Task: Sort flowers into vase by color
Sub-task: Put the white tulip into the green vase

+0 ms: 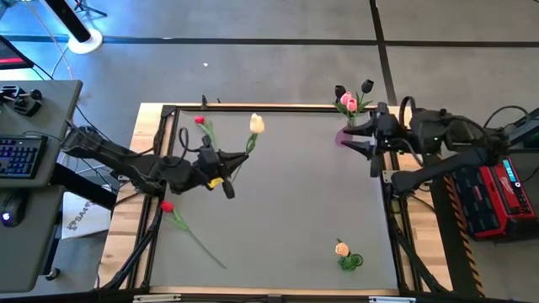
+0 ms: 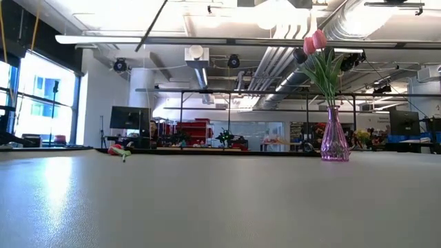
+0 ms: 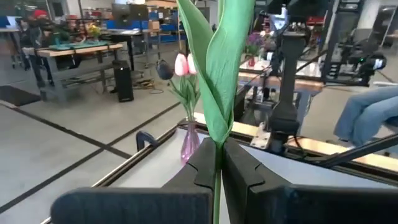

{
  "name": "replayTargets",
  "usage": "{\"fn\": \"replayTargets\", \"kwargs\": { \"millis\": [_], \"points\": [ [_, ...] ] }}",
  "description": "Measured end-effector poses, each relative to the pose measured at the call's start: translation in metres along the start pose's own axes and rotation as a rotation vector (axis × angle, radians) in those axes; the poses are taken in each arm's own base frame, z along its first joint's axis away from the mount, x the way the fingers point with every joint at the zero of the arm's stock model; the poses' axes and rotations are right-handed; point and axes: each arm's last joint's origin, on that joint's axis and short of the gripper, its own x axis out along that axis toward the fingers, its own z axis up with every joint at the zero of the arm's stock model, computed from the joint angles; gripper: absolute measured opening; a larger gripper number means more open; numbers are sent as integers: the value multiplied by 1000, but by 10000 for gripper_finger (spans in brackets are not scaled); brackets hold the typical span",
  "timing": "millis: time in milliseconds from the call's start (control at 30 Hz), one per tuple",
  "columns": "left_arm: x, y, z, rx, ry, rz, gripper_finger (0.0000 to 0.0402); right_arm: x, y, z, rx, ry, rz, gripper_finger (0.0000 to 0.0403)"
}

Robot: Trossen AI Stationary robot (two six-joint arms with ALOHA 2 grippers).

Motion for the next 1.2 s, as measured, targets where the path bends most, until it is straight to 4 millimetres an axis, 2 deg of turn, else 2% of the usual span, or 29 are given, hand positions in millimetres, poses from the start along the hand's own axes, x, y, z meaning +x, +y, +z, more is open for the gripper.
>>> {"fn": "replayTargets", "kwargs": {
  "millis": [100, 233, 367, 500, 600, 700, 867, 967, 1100, 1200],
  "points": [
    [8, -6, -6, -11, 4, 8, 0, -1, -5, -5, 40, 48, -27, 129],
    [23, -10, -9, -81, -41, 17, 0, -16, -12, -14, 77, 104, -29, 129],
    [32, -16, -7, -139, -123, -9, 0, -35, -18, -15, 107, 61, 11, 129],
    [30, -18, 0, -132, -162, 9, 0, -55, -23, -14, 196, -14, 107, 129],
    [26, -21, 13, -108, -182, 48, 0, -66, -25, -13, 249, -60, 162, 129],
    [18, -27, 26, -110, -205, 50, 0, -72, -27, -13, 229, -82, 170, 129],
    [-3, -42, 51, -84, -224, 71, 0, -72, -27, -12, 184, -94, 183, 129],
    [-11, -44, 70, -72, -245, 87, 0, -72, -26, -12, 191, -88, 217, 129],
    [-5, -33, 92, -91, -285, 126, 0, -72, -24, -12, 213, -86, 261, 129],
    [9, -25, 102, -112, -325, 87, 0, -71, -23, -8, 229, -114, 283, 129]
  ]
}}
